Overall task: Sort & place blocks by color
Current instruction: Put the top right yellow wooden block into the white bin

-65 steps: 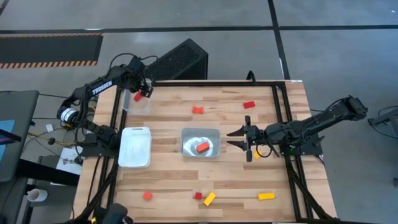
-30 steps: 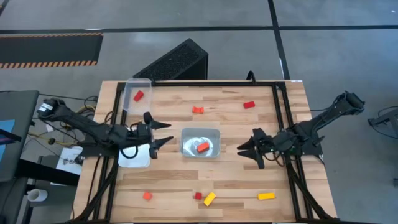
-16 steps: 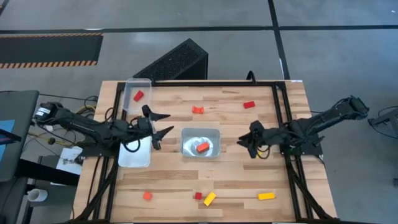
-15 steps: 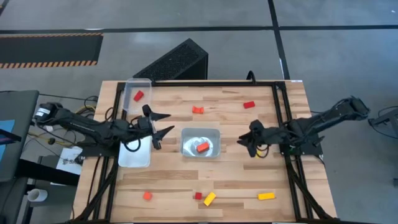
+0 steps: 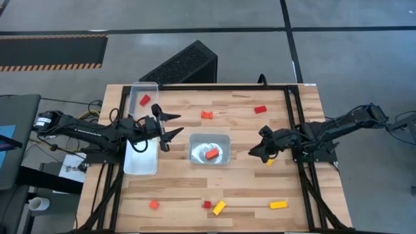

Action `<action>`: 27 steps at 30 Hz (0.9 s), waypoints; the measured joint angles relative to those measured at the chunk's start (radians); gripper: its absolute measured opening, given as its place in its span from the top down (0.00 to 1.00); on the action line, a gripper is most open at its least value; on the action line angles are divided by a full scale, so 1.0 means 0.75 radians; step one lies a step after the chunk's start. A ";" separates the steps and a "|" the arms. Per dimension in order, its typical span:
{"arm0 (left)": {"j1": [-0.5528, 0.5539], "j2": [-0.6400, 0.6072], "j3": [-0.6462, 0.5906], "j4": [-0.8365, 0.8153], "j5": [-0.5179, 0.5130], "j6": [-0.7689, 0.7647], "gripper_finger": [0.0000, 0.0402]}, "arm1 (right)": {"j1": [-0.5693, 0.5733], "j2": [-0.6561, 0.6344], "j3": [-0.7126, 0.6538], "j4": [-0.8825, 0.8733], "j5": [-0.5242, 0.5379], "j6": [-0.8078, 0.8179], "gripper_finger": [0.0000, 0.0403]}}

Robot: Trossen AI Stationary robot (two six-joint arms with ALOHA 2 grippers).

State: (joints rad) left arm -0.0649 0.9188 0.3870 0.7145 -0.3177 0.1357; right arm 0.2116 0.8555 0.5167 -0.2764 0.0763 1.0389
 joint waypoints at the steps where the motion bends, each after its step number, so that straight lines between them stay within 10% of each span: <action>1: 0.003 0.000 0.000 -0.001 0.000 0.000 0.43 | 0.000 0.000 0.000 -0.044 -0.020 0.059 0.62; 14: 0.019 0.000 0.000 -0.032 -0.030 -0.070 0.43 | -0.026 0.014 0.000 -0.684 -0.158 0.475 0.62; 27: 0.019 0.000 0.001 -0.050 -0.076 -0.067 0.43 | -0.131 0.022 0.215 -0.843 -0.108 0.249 0.62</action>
State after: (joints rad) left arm -0.0505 0.9188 0.3874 0.6767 -0.3747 0.0856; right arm 0.1134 0.8719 0.6781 -0.9088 -0.0043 1.2255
